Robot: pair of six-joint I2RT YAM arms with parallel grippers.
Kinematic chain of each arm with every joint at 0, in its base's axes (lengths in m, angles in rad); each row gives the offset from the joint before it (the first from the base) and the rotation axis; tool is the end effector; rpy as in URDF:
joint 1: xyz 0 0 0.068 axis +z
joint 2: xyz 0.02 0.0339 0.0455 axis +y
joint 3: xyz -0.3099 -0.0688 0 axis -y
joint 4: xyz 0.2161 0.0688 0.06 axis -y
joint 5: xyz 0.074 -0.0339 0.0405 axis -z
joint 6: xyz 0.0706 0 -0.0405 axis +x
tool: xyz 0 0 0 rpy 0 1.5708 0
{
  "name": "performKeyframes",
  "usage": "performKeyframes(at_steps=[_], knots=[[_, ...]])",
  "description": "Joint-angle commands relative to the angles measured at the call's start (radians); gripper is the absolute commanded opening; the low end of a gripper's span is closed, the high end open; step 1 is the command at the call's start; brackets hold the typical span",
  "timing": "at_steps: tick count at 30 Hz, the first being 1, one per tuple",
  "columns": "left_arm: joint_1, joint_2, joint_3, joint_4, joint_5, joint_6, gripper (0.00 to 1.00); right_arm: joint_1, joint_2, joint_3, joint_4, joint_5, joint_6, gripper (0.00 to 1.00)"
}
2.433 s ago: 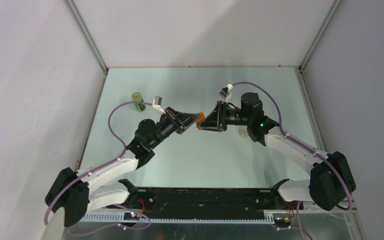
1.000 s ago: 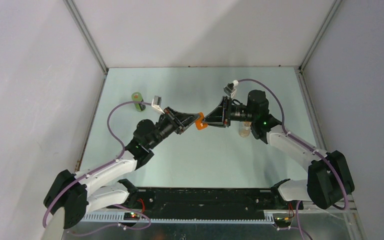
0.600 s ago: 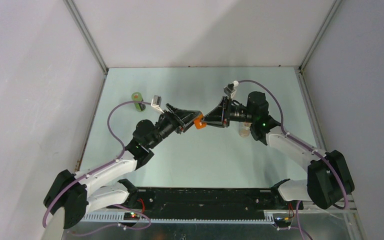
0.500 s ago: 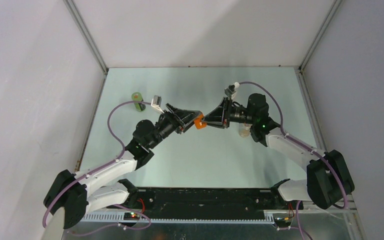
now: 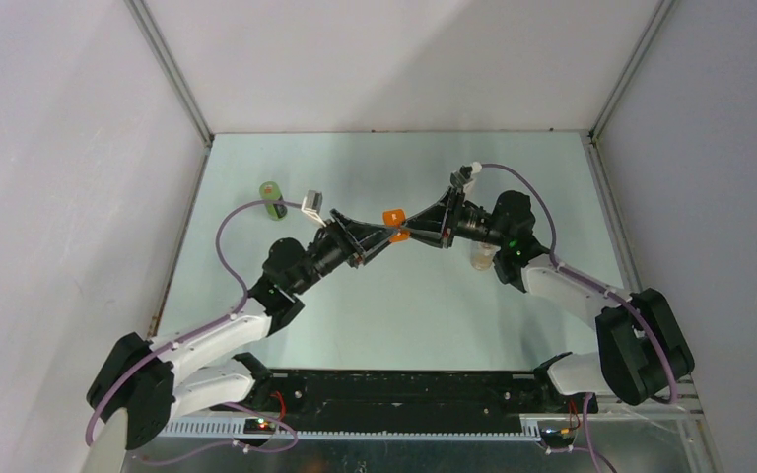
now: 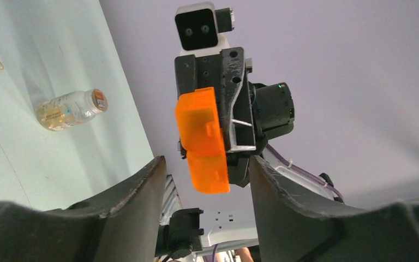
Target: Sort the pills into containers
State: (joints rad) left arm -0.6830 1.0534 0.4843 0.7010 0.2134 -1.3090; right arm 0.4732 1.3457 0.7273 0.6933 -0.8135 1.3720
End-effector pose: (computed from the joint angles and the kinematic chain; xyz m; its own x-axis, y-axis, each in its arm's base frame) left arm 0.1634 -0.1522 0.3357 -0.7267 -0.6258 -0.2835 0.3003 0.0817 -0.9503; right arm 0.2293 0.1750 0.3484 -0.9261 0.2824 -0.2502 -0.2545 0.0221 0.9668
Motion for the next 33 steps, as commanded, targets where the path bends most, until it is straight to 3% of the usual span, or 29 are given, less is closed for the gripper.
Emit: performKeyframes(at_steps=[1, 5, 13, 15, 17, 20, 24, 30, 33], knots=[[0.001, 0.034, 0.010, 0.082, 0.056, -0.019, 0.57, -0.002, 0.013, -0.003, 0.110, 0.013, 0.039, 0.24], [0.002, 0.059, 0.011, 0.134, 0.065, -0.029, 0.39, -0.001, 0.014, -0.002, 0.094, 0.020, 0.030, 0.24], [0.002, 0.072, 0.014, 0.129, 0.067, -0.021, 0.15, -0.001, 0.003, -0.003, 0.024, 0.032, -0.016, 0.26], [0.001, 0.071, 0.013, 0.125, 0.066, -0.019, 0.08, -0.001, -0.005, -0.003, 0.001, 0.036, -0.031, 0.30], [0.002, 0.072, 0.011, 0.121, 0.065, -0.017, 0.02, -0.003, -0.020, -0.003, -0.039, 0.045, -0.058, 0.41], [0.001, 0.071, 0.016, 0.094, 0.068, 0.003, 0.00, -0.004, -0.052, 0.022, -0.150, 0.079, -0.165, 0.66], [0.001, 0.068, 0.032, 0.001, 0.080, 0.069, 0.00, 0.013, -0.103, 0.095, -0.418, 0.199, -0.370, 0.81], [0.000, 0.078, 0.072, -0.150, 0.123, 0.194, 0.00, 0.107, -0.146, 0.196, -0.675, 0.418, -0.551, 0.86], [-0.001, 0.090, 0.083, -0.171, 0.158, 0.249, 0.00, 0.151, -0.119, 0.270, -0.777, 0.506, -0.577, 0.79]])
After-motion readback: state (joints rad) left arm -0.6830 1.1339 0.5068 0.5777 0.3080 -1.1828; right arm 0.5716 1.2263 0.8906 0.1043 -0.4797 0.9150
